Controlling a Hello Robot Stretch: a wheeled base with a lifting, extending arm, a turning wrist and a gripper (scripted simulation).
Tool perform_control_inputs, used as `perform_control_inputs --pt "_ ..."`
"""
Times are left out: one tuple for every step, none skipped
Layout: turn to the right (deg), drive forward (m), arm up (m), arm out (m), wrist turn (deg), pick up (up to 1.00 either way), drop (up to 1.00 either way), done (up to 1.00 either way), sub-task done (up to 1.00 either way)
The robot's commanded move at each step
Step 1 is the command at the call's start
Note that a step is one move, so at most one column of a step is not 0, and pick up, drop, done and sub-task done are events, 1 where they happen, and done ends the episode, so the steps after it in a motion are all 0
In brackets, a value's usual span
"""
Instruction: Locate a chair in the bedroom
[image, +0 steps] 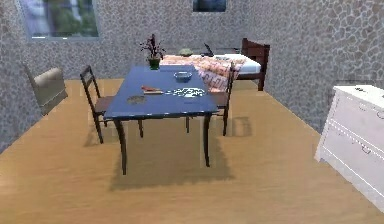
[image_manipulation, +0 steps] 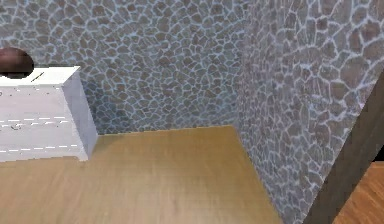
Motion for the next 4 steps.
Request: perform_control_inputs --pt "9.0 0.0 0.0 0.0 0.0 0.0 0.0 0.0 0.0" --pt "0.0 1.0 0.0 0.0 0.0 0.0 0.0 0.0 0.0" --pt "6.0 0.0 0.0 0.0 0.0 0.0 0.0 0.0 0.0" --pt "0.0 0.2 0.0 0.0 0.0 0.0 0.0 0.0 0.0"
